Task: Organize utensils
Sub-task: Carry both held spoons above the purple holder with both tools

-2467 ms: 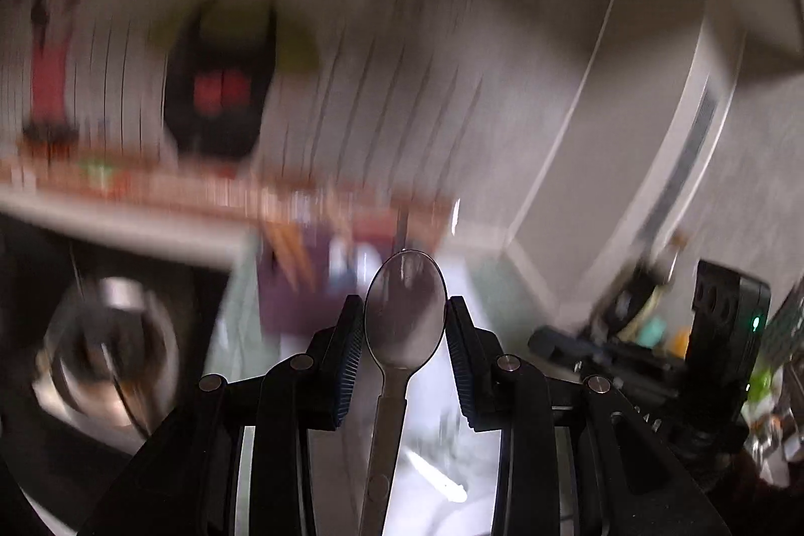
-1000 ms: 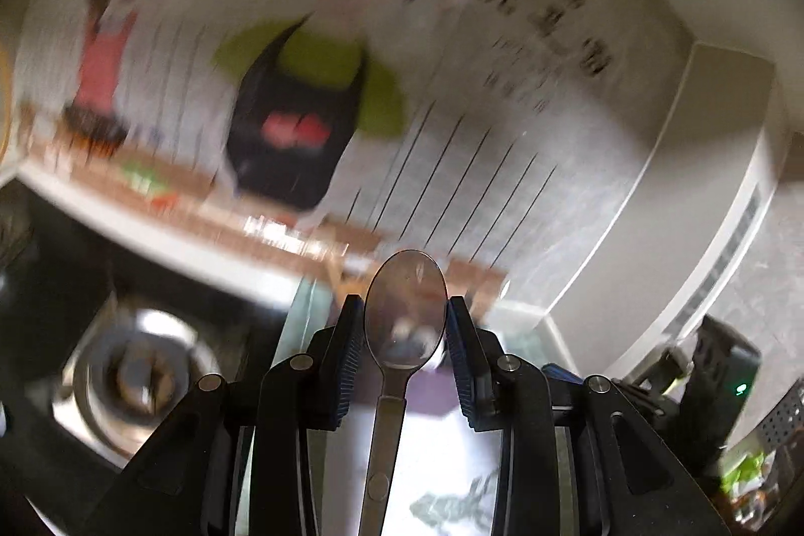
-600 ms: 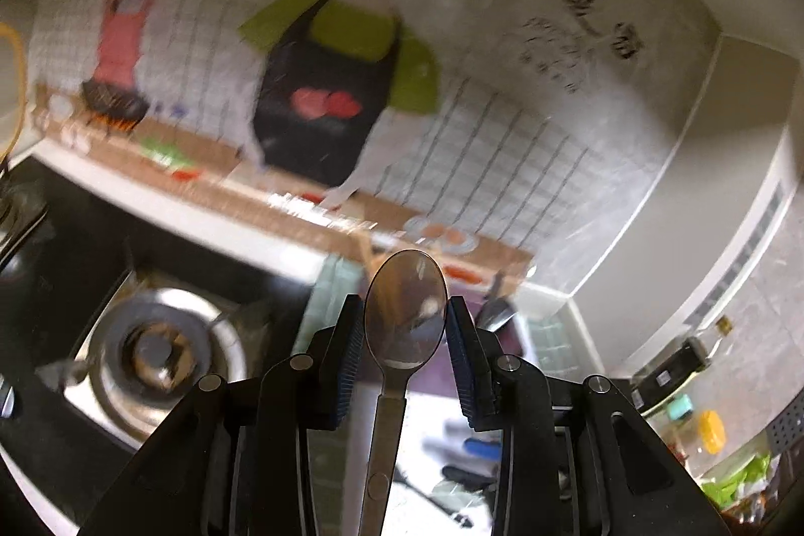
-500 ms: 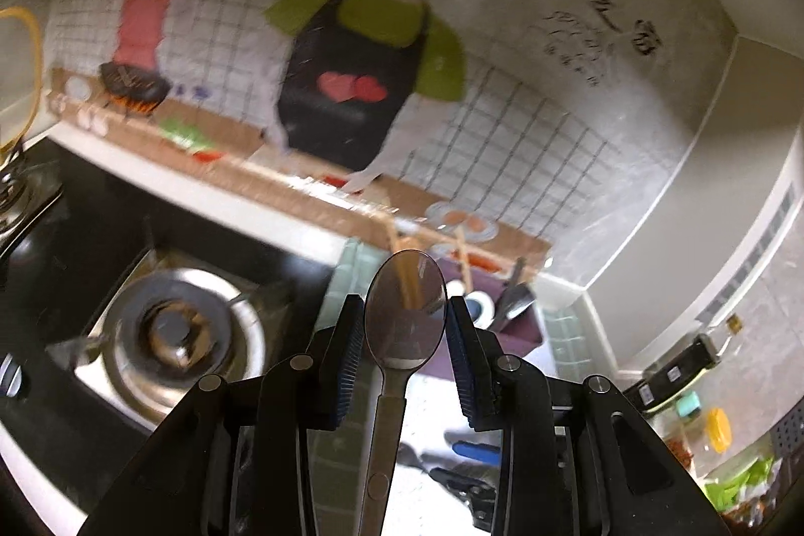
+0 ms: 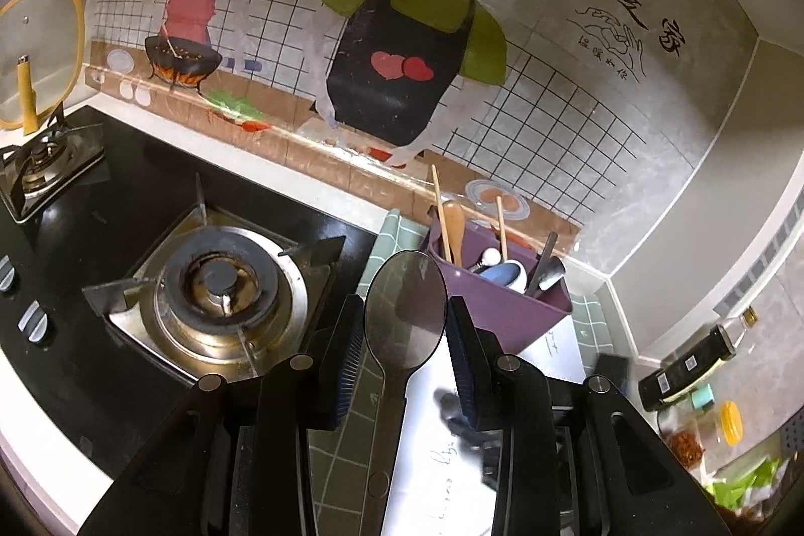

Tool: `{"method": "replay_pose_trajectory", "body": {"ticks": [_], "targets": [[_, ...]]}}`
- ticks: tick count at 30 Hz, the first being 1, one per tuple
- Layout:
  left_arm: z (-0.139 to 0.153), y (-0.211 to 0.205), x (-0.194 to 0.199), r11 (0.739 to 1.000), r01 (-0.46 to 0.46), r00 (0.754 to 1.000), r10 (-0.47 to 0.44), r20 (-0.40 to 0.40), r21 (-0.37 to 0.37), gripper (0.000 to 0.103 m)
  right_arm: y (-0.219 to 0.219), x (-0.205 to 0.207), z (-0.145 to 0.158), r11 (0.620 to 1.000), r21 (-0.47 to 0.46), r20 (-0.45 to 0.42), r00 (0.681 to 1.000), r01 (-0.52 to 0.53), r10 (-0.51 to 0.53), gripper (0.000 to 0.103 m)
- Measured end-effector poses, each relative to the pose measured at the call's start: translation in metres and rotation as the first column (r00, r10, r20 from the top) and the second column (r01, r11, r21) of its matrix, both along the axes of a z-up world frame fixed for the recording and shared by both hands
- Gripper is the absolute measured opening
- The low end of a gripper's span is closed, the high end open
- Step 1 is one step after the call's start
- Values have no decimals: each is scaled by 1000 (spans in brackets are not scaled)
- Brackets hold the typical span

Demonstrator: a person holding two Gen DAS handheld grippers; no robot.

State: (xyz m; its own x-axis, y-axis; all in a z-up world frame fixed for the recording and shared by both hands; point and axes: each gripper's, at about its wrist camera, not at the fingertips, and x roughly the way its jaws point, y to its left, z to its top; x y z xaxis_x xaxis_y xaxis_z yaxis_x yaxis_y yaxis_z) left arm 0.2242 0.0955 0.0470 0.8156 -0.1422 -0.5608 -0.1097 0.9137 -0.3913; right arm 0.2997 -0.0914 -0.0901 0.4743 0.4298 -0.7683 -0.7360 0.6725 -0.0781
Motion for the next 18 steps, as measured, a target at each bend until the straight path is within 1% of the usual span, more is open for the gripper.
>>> {"method": "replay_pose_trajectory", "body": {"ticks": [4,8,11,18], "targets": [[-6,-10,3,999,34,999,-34,-12,-12,34,-29,-13,23,995,94,9,999,43,-44,24],[-11,-23,8,997,71,997,-71,-27,-20,34,-54,-24,41,979,183,11,995,92,-96,24],[-13,-30,10,995,91,995,-92,-34,-30,34,-69,-30,50,969,217,18,992,120,-127,24],[-15,-43,14,992,124,991,-125,-43,-27,34,-82,-43,66,953,262,54,984,152,-171,23]]}}
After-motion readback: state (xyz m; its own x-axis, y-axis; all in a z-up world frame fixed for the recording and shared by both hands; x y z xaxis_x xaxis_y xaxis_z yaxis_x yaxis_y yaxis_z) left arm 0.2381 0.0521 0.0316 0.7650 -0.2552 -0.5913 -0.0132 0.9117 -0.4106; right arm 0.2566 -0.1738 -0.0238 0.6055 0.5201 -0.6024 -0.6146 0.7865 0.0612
